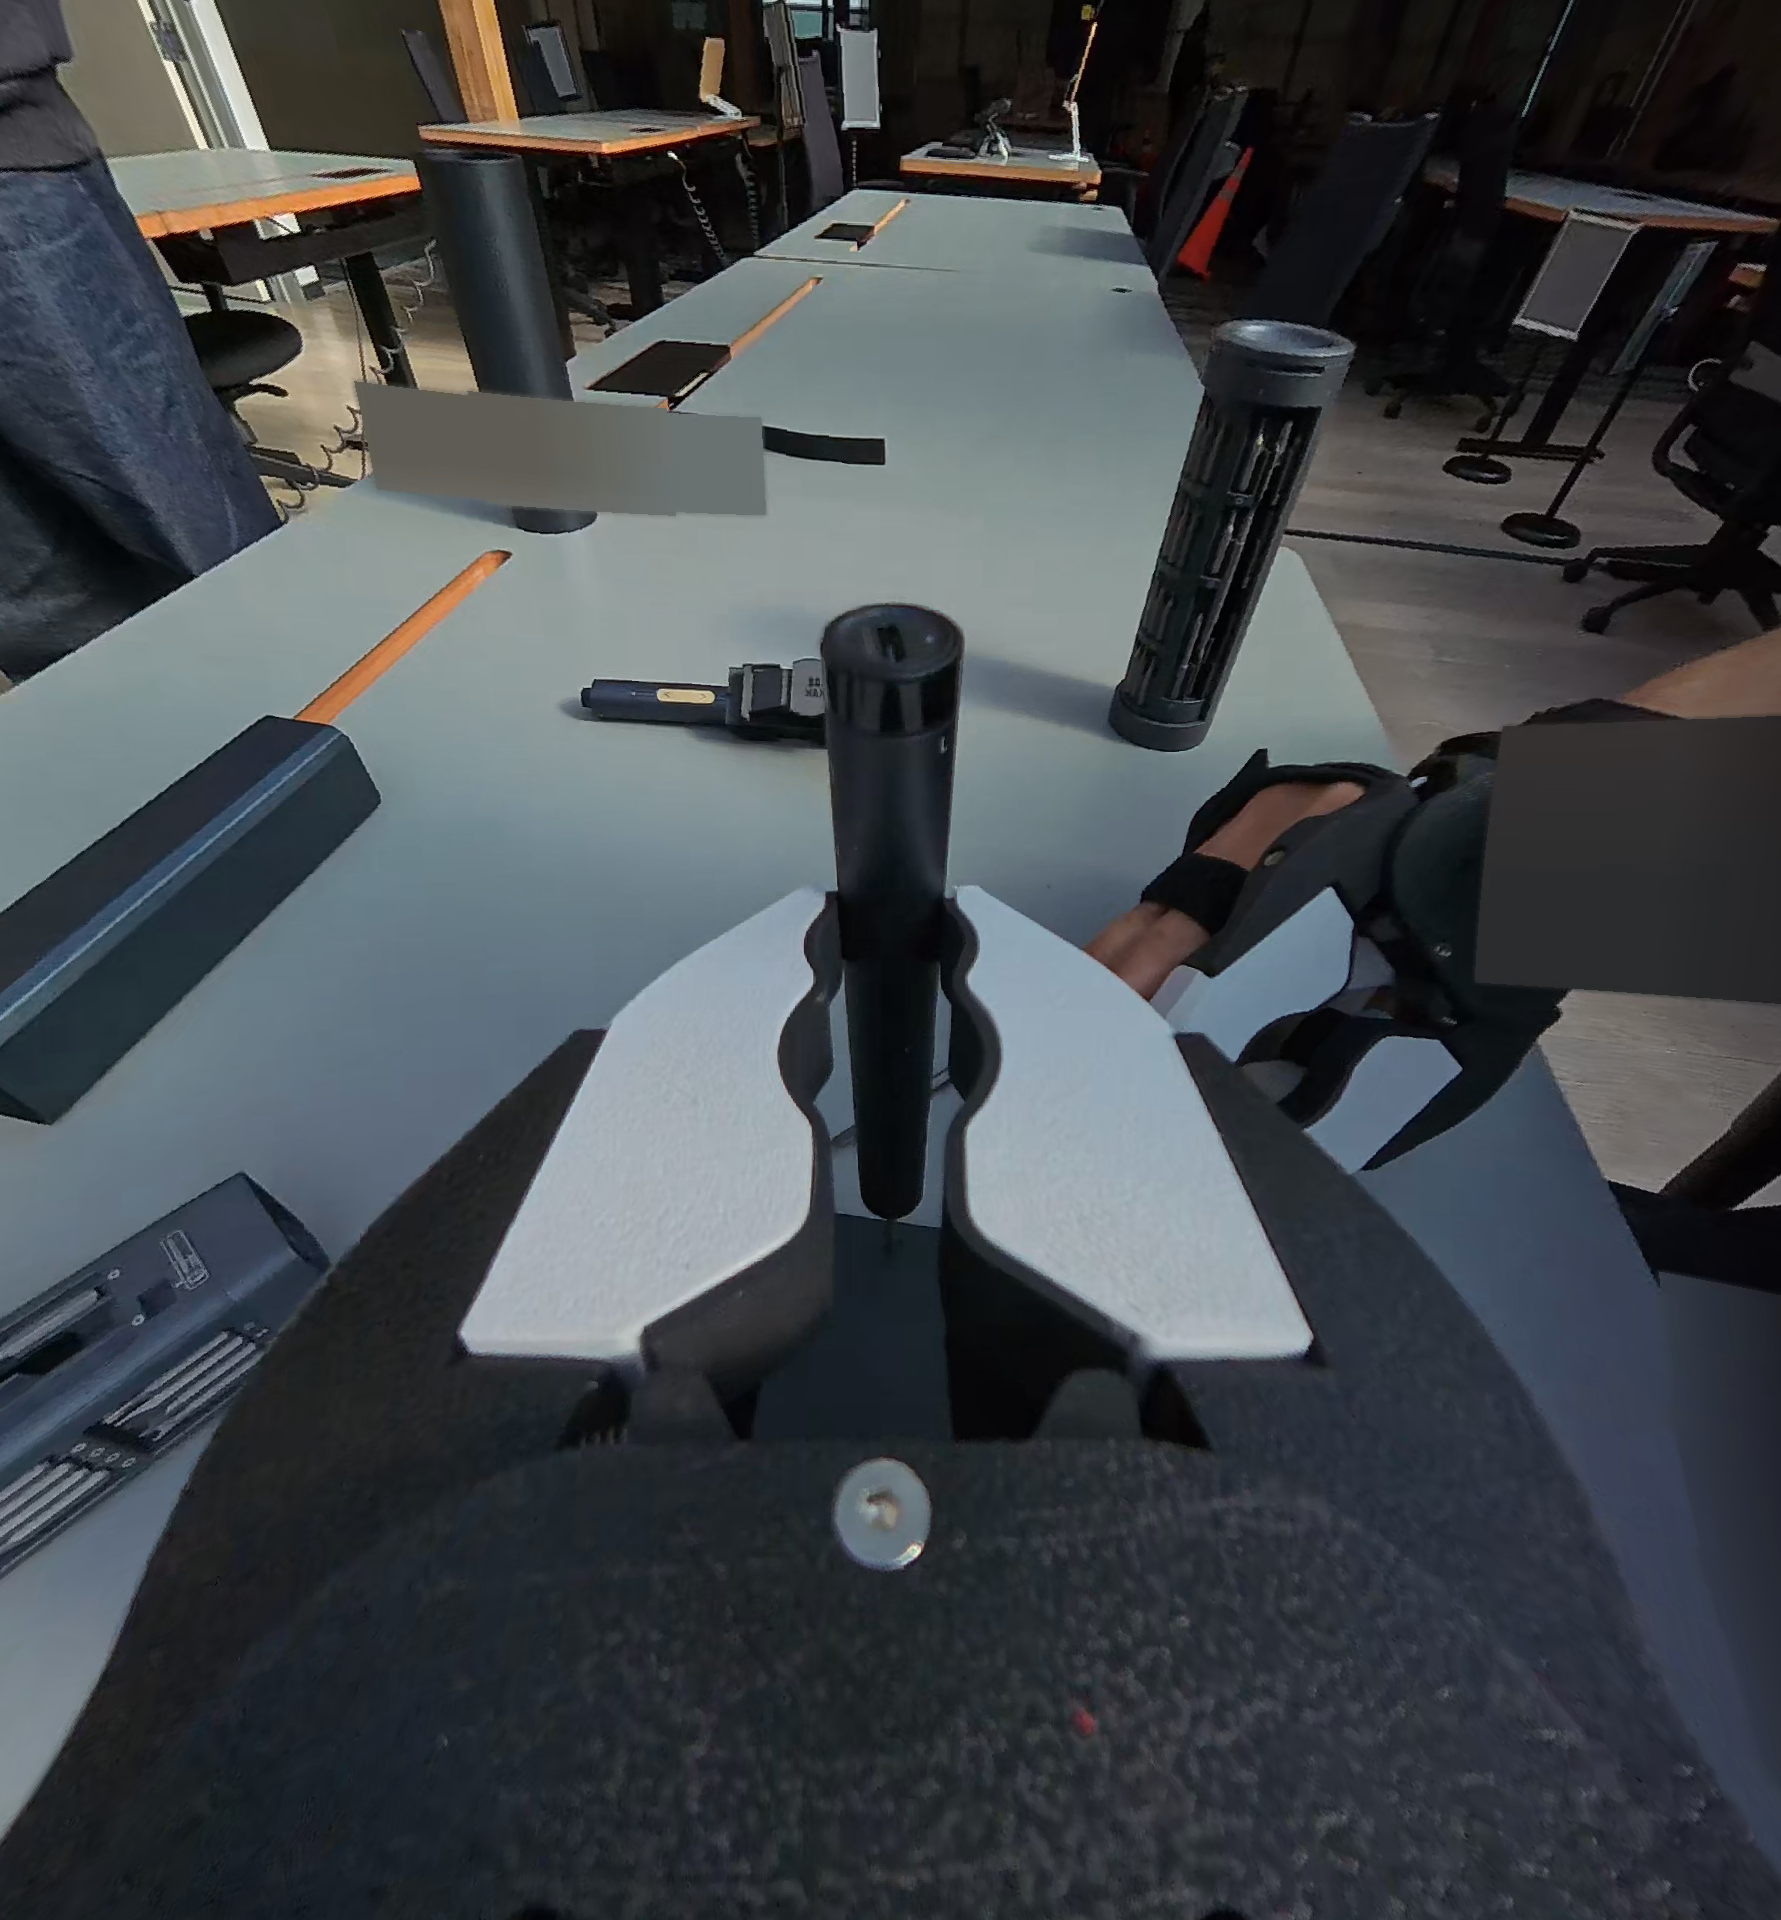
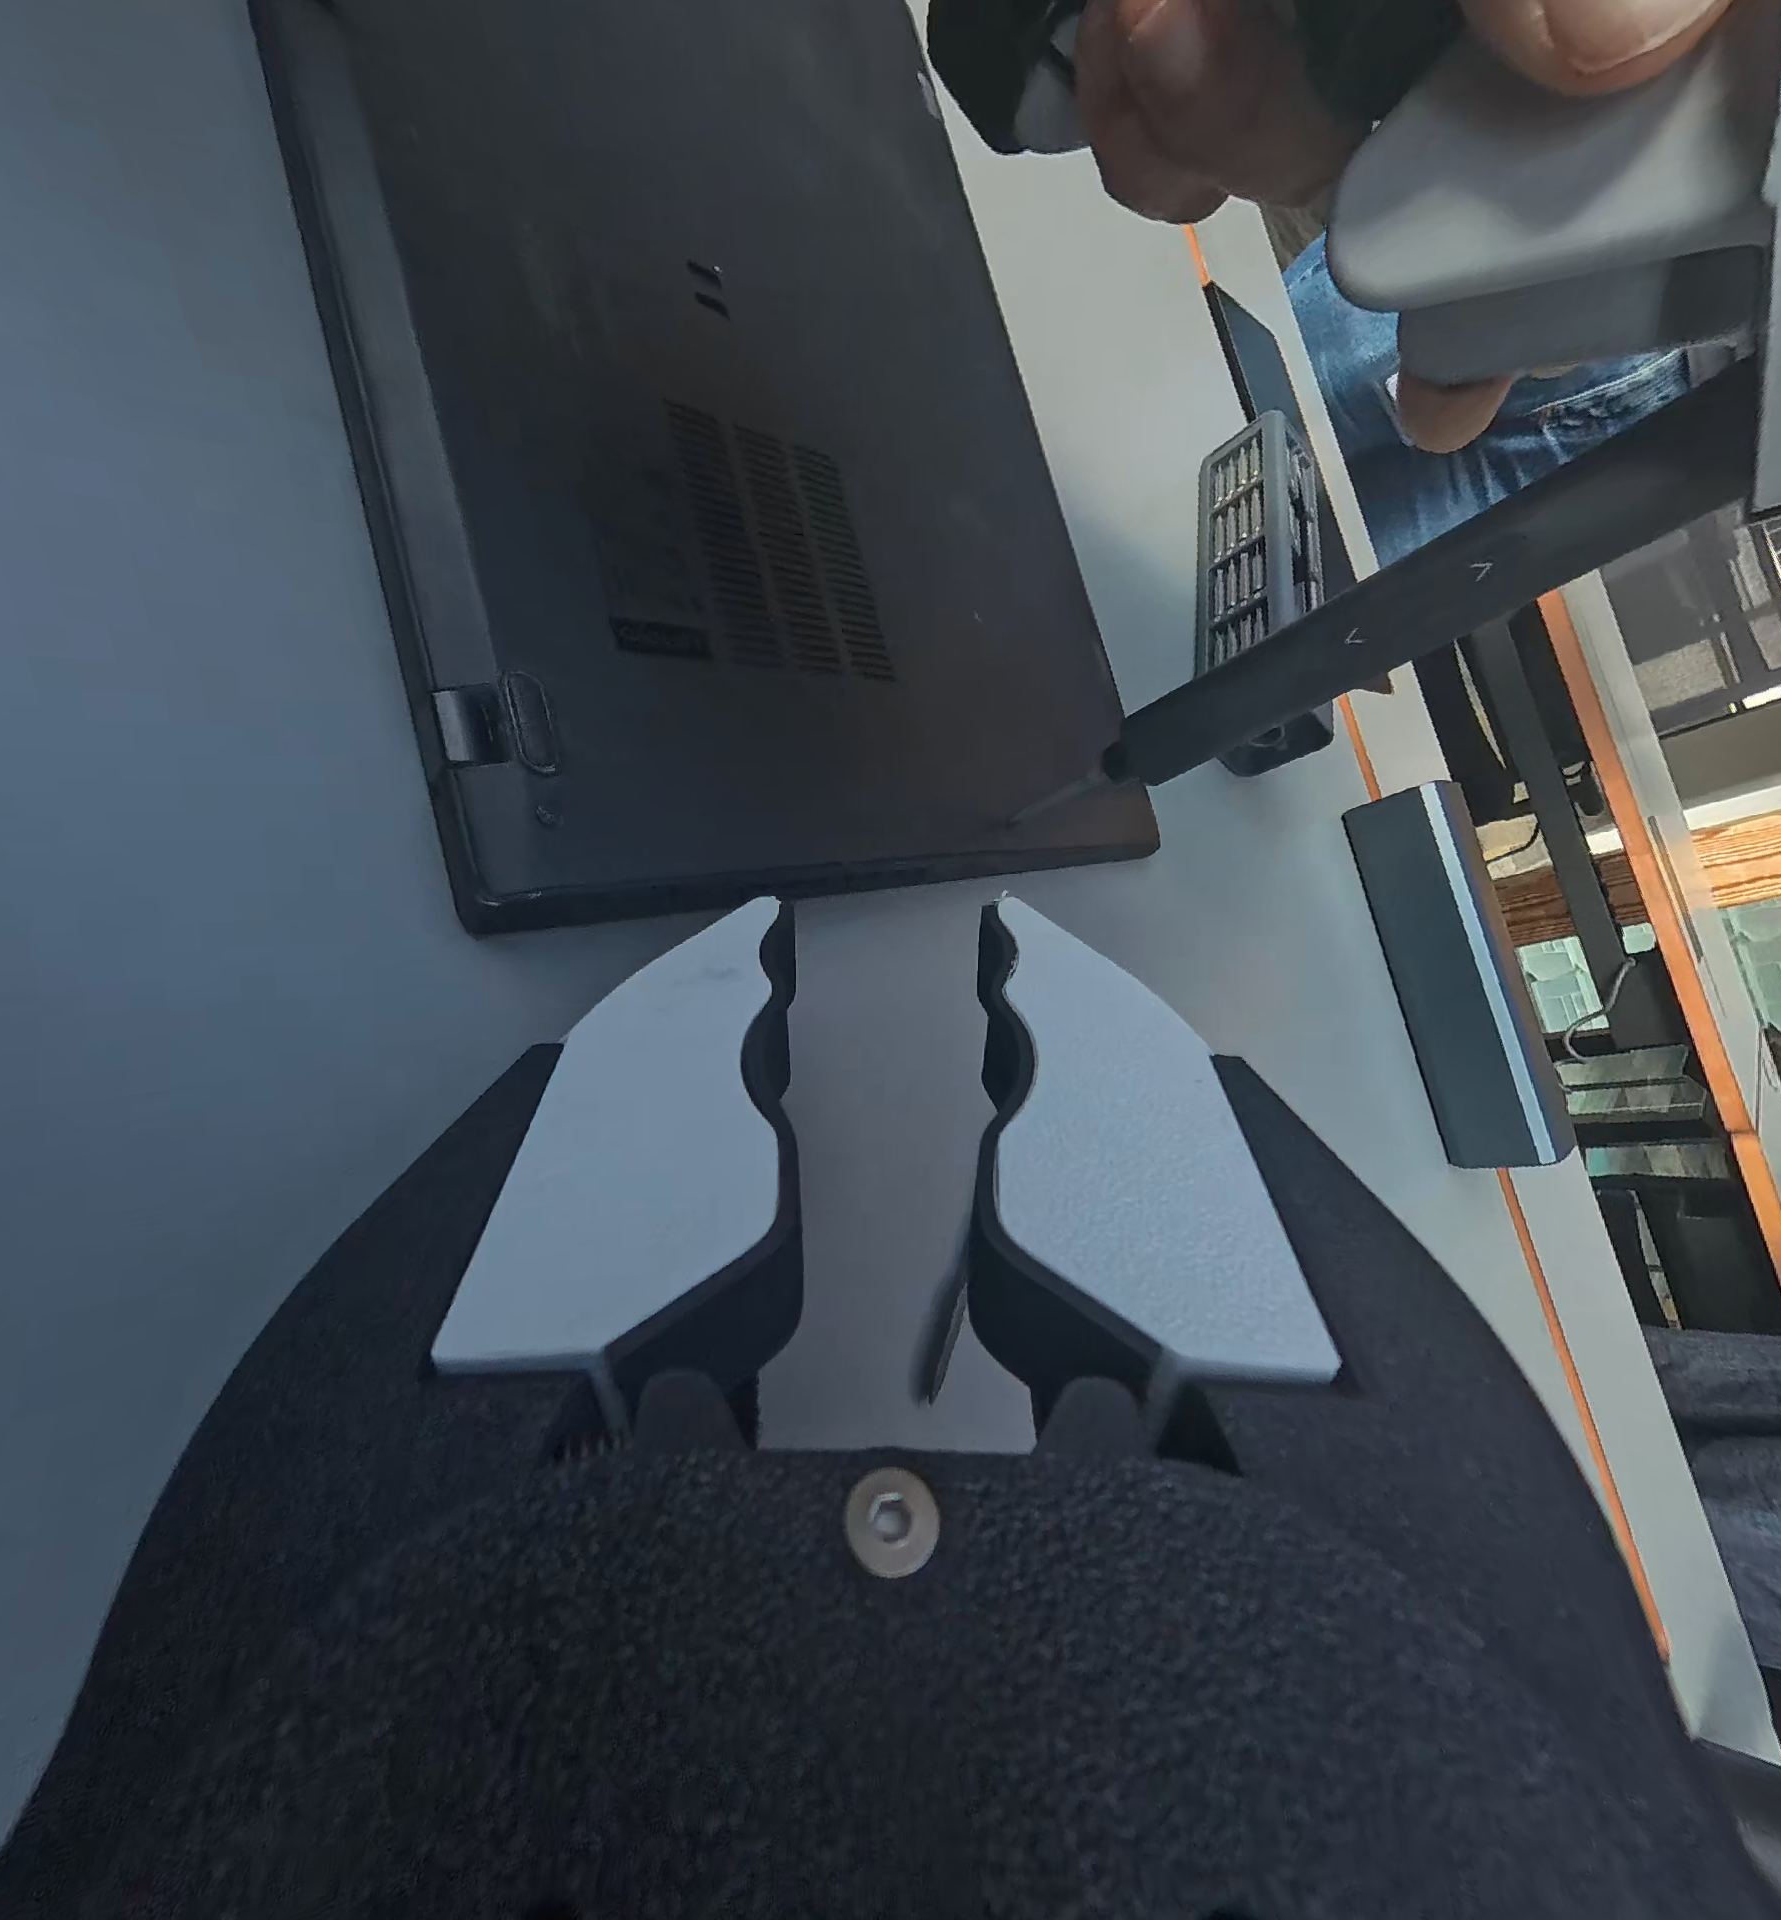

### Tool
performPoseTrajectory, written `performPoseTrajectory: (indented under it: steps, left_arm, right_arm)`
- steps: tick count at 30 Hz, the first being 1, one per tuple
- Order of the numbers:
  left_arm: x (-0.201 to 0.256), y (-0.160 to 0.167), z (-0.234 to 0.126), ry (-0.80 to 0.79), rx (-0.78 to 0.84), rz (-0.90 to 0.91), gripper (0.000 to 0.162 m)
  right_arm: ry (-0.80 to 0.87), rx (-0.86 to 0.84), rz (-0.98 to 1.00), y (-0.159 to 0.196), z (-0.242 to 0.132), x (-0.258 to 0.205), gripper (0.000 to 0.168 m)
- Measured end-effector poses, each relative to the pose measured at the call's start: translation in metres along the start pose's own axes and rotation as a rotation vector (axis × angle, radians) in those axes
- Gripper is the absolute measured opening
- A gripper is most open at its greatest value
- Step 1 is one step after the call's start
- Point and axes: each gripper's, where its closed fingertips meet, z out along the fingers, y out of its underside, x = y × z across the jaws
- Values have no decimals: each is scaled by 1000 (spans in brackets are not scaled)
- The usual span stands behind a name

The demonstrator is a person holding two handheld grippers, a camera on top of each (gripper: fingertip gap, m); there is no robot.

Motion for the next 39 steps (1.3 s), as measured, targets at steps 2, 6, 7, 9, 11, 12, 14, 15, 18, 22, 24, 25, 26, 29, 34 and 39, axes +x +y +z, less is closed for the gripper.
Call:
performPoseTrajectory:
  steps: [2, 6, 7, 9, 11, 12, 14, 15, 18, 22, 24, 25, 26, 29, 34, 39]
  left_arm:
    - [-2, 0, 2, 13, -3, -16, 17]
    - [-3, -1, 4, 27, -15, -18, 17]
    - [-3, -1, 5, 31, -17, -18, 17]
    - [-2, -1, 6, 31, -22, -19, 17]
    - [-1, -1, 7, 34, -27, -20, 17]
    - [-1, -2, 7, 33, -29, -25, 17]
    - [-2, -1, 7, 10, -35, -35, 17]
    - [-2, -1, 7, -1, -31, -37, 17]
    - [2, -1, 6, -22, -18, -4, 17]
    - [11, 1, 1, 42, 13, 73, 17]
    - [14, 1, -2, 95, 50, 80, 17]
    - [13, 1, -3, 126, 64, 51, 18]
    - [13, 1, -3, 170, 70, 4, 18]
    - [-8, 0, 3, 106, 52, -67, 17]
    - [-12, 0, 11, -76, -57, -97, 17]
    - [1, -1, 15, -85, -61, -26, 17]
  right_arm:
    - [-5, 1, 19, 3, 1, 1, 33]
    - [-5, 6, 56, 8, 2, 5, 33]
    - [-6, 7, 61, 8, 2, 6, 33]
    - [-6, 3, 65, 10, 3, 7, 34]
    - [-7, 0, 69, 11, 4, 9, 34]
    - [-8, 2, 76, 11, 4, 10, 34]
    - [-12, 7, 96, 11, 5, 12, 34]
    - [-12, 7, 103, 11, 5, 13, 34]
    - [-12, -4, 101, 12, 7, 15, 34]
    - [-48, 49, 197, 1, 10, 23, 34]
    - [-109, 132, 348, -12, 9, 32, 35]
    - [-151, 165, 421, -17, 9, 37, 37]
    - [-192, 192, 489, -21, 9, 42, 39]
    - [-249, 265, 608, -27, 10, 63, 44]
    - [-239, 252, 636, -26, 18, 82, 45]
    - [-220, 220, 560, -26, 33, 76, 44]
